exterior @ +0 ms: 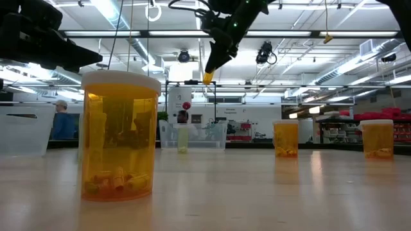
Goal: Pick and place medicine bottles into bin by pill shape (circle, oval)
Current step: Put the small orange pill bottle into the top transparent bin
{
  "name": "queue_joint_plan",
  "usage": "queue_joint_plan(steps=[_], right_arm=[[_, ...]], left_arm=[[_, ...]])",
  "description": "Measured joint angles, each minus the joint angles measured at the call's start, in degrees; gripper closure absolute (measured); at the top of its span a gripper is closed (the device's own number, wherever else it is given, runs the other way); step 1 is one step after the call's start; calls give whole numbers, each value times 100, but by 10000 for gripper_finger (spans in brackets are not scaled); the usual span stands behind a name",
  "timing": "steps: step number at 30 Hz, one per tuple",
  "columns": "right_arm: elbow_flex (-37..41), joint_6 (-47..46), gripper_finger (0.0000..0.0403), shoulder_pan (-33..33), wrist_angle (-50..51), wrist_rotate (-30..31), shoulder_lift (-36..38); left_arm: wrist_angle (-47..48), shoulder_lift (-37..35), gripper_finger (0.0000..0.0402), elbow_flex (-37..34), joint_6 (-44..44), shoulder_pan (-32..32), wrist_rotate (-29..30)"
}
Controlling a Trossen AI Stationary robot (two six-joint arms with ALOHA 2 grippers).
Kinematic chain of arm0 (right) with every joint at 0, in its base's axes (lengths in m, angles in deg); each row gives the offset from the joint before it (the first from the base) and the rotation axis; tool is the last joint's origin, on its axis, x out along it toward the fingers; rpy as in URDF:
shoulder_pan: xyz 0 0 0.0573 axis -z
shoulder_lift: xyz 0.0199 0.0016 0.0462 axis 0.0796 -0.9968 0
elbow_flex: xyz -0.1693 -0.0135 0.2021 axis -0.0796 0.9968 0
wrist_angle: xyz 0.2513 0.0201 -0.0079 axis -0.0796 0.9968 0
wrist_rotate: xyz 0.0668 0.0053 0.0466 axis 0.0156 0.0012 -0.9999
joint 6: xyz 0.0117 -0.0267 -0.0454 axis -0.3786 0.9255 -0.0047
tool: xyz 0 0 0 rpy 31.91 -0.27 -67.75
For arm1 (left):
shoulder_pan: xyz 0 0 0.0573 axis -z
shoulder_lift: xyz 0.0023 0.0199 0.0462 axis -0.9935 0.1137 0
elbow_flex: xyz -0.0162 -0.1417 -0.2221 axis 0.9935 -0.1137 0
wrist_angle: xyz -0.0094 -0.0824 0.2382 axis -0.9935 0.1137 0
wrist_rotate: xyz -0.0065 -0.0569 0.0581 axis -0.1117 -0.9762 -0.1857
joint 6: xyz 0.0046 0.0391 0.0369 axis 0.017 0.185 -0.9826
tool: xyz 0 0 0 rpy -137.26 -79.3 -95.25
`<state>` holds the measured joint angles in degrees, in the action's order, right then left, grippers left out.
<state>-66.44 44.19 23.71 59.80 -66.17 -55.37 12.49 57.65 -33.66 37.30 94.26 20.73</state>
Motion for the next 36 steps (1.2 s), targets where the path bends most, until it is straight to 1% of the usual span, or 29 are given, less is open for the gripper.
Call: queue_joint_plan(steps=[5,16,22,29,32,36], right_arm=[[0,185,273,104,-339,-40,0],[0,563,273,295,-979,-104,0],[0,600,273,533,-1141,-275,0],[0,432,273,807,-1206,-705,0],[0,358,273,868,-1327,-864,-137],[2,335,273,899,-1334,-988,-627]], left_arm=[[0,0,321,0,1,1,0],[-1,0,311,-1,0,2,1],[0,0,317,-2,0,2,0],[0,0,315,0,2,0,0],[0,0,311,0,2,0,2],[0,0,312,0,1,2,1]])
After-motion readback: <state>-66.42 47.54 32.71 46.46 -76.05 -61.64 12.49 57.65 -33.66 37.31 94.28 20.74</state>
